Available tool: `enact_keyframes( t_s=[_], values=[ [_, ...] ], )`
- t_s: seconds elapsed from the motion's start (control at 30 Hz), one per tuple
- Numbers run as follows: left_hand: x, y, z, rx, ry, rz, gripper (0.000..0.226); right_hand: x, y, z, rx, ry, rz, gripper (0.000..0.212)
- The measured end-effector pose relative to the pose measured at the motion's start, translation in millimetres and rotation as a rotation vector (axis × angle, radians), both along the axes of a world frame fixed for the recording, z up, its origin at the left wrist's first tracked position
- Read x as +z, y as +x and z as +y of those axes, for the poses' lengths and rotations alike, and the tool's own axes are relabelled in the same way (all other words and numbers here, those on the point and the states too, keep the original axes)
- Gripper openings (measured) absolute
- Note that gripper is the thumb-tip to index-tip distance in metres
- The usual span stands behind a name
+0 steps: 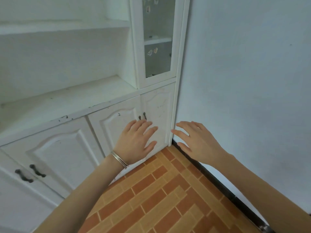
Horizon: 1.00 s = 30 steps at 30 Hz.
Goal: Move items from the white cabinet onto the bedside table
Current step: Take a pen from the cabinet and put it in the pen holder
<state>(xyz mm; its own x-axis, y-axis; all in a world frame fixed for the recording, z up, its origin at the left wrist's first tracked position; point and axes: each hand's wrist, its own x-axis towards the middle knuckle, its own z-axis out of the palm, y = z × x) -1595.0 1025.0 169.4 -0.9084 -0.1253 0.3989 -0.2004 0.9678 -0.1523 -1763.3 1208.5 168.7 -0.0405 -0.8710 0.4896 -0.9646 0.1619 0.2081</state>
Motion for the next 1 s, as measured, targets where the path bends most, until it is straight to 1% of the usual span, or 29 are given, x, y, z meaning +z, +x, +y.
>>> enact_keyframes(
  t_s=[0.23,0.37,0.5,0.57,0.63,0.7,0.87,1.0],
  values=[
    [-18,-69,-72,0.047,-0.045,-0.011,0.050,-18,-88,-82,0.041,0.088,0.046,0.044],
    [-5,-118,-119,0.086,-0.091,0.022,0.049,-5,-154,-139,0.112,0.065,0.108,0.042],
    [34,-174,-174,0.151,-0.130,0.070,0.049,34,-221,-208,0.140,-0.004,0.163,0.040],
    [58,-197,-199,0.187,-0.169,0.107,0.049,56,-246,-242,0.179,-0.037,0.225,0.037],
    [83,-215,-222,0.216,-0.204,0.148,0.049,81,-266,-274,0.218,-0.064,0.275,0.040],
    [112,-229,-244,0.249,-0.229,0.196,0.049,107,-281,-302,0.250,-0.105,0.297,0.043],
    [186,-262,-299,0.318,-0.324,0.285,0.051,172,-310,-365,0.319,-0.251,0.414,0.038],
    [226,-286,-349,0.382,-0.346,0.338,0.052,223,-328,-409,0.306,-0.333,0.503,0.046]
  ],
)
